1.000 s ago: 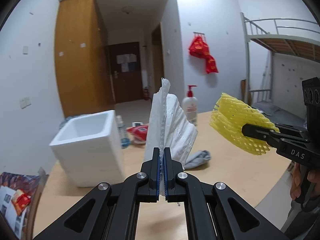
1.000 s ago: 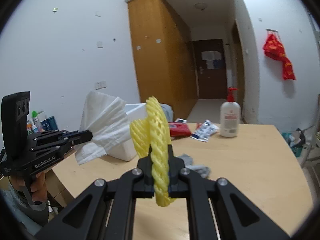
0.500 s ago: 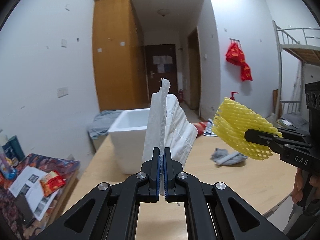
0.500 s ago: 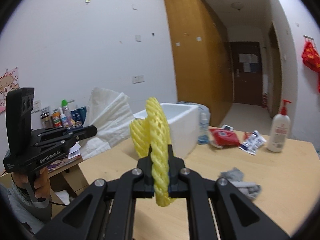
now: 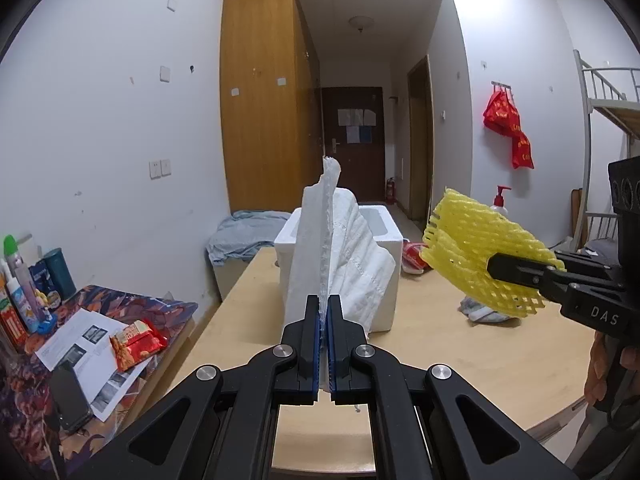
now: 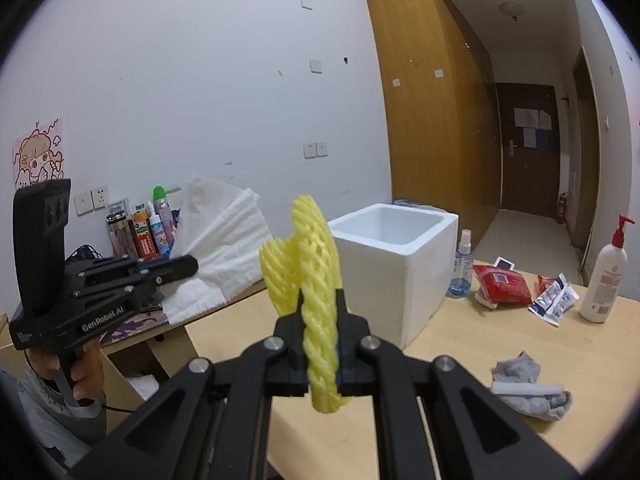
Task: Organize soft objects
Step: 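Lift and carry the tissue and yellow net over the white foam box with both grippers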
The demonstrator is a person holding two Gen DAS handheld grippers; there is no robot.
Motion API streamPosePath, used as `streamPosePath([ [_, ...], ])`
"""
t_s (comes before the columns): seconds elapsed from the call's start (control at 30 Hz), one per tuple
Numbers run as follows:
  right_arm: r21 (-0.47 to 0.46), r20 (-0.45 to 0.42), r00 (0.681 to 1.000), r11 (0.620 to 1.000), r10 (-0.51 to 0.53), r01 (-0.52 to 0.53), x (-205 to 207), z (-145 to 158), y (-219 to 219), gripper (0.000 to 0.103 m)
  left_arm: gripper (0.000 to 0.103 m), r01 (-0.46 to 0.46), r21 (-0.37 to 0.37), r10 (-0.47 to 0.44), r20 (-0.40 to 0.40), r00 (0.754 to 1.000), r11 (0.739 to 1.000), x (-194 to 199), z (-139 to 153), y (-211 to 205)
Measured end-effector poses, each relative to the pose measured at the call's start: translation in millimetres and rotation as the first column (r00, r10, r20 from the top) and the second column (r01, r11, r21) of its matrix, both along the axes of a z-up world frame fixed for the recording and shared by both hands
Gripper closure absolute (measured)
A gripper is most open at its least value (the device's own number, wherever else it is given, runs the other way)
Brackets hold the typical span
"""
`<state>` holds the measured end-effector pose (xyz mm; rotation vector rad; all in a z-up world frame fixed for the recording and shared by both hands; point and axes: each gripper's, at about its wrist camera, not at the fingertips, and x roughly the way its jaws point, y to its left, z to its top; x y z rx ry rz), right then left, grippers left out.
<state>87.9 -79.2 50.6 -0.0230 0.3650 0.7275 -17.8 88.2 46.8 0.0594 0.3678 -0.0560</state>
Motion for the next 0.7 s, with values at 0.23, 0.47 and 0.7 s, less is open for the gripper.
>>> streamPosePath([
  [0.23,-0.007,-0.011,1.000,1.000,-0.013,0.013,3,2,4,0.092,0.100,-0.010,-0.020,0.010,-0.003,1.000,1.000,7,-1,3],
  [0.47,-0.017,-0.009,0.999,0.999,-0.031,0.031,8,6,5,0.092,0.100,-0.008,-0.024,0.008,0.008,1.000,1.000,16,4,1],
  [0.7,-0.012,-0.001,0.999,0.999,-0.039,0.039,15,14,3,0.092,0.100,-0.003,-0.030,0.004,0.010,1.000,1.000,29,8,-1],
])
